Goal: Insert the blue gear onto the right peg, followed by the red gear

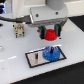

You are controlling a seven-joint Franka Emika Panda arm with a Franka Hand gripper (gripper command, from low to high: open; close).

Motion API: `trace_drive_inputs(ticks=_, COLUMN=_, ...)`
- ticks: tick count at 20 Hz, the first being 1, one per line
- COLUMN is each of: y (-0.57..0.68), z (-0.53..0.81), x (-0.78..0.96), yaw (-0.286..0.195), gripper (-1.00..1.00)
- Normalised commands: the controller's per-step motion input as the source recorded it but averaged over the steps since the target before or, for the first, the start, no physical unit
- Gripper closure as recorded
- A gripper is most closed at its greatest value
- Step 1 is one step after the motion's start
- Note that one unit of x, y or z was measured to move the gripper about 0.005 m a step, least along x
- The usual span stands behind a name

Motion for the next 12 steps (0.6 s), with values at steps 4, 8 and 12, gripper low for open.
trace_drive_inputs(ticks=4, y=0.01, z=0.03, x=0.52, yaw=0.0, gripper=1.0)
trace_drive_inputs(ticks=8, y=-0.02, z=-0.02, x=0.29, yaw=0.0, gripper=1.0)
trace_drive_inputs(ticks=12, y=-0.04, z=-0.07, x=0.2, yaw=0.0, gripper=1.0)
